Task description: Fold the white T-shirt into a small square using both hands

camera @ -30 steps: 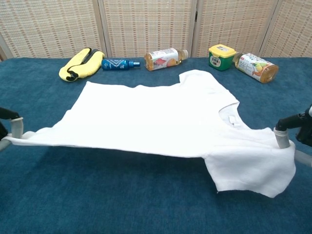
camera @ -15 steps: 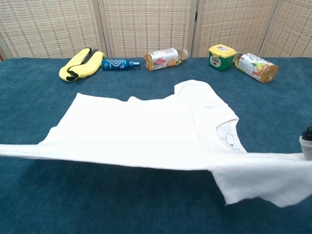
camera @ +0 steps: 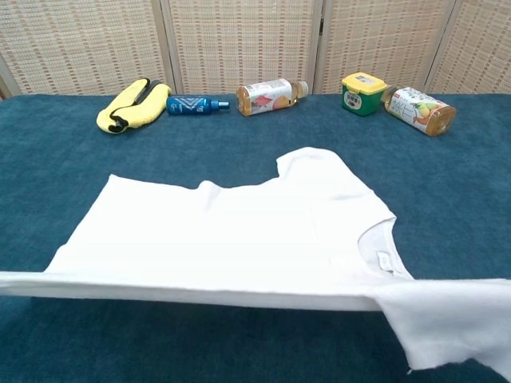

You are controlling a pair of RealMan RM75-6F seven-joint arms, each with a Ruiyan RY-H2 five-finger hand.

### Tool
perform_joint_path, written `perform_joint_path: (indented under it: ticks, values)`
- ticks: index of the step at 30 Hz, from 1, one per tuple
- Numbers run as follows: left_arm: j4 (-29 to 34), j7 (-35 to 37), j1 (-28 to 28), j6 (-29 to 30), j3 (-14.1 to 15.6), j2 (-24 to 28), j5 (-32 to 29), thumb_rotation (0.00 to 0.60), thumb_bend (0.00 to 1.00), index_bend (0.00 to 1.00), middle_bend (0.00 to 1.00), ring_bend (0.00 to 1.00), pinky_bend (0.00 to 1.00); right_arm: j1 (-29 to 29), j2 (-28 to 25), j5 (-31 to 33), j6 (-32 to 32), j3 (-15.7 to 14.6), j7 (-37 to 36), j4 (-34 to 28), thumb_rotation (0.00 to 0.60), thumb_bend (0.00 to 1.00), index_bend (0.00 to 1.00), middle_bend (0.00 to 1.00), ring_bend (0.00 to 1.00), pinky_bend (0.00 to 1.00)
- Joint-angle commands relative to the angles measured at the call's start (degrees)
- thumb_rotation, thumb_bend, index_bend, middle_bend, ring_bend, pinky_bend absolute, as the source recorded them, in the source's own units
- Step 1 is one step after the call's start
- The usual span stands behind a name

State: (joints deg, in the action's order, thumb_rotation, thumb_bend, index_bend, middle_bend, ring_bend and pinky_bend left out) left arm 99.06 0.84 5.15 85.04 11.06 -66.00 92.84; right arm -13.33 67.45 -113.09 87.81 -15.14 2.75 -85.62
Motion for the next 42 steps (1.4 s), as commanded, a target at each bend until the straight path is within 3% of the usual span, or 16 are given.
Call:
perform_joint_path:
  ticks: [1, 19, 24, 30, 42]
  values:
    - [0.2, 0.0, -0.9, 0.5, 0.5, 0.4, 0.6, 0.600, 0.58, 0.57, 0.94, 0.86, 0.97, 0.8, -0.4, -0.5, 0.6, -0.5, -0.6, 0.4, 0.600, 0.55, 0.66, 0.99, 1.00, 1.00]
    - [1.4, -0.6, -4.7, 0.4, 3.2, 2.9, 3.1, 0.600, 0.57, 0.57, 0.94, 0.86, 0.97, 4.5, -0.8, -3.4, 3.3, -2.3, -3.6, 3.1, 0.600, 0.55, 0.68, 1.00, 1.00, 1.00]
    - [2.0, -1.2, -4.9, 0.0, 2.6, 2.9, 3.0, 0.600, 0.57, 0.57, 0.94, 0.86, 0.97, 4.8, -0.5, -3.7, 3.4, -2.0, -4.2, 3.7, 0.600, 0.55, 0.68, 1.00, 1.00, 1.00]
    - [1.9, -3.5, -2.7, -2.6, -0.2, 1.6, 2.4, 0.600, 0.57, 0.57, 0.94, 0.86, 0.97, 4.3, 0.6, -2.8, 2.0, -0.3, -3.6, 3.5, 0.600, 0.55, 0.68, 1.00, 1.00, 1.00]
    - [1.7, -9.5, 7.6, -14.3, -9.7, -1.4, -4.4, 0.600, 0.57, 0.57, 0.94, 0.86, 0.97, 2.2, 3.4, 2.4, -4.1, 4.7, 1.4, 0.2, 0.600, 0.56, 0.68, 1.00, 1.00, 1.00]
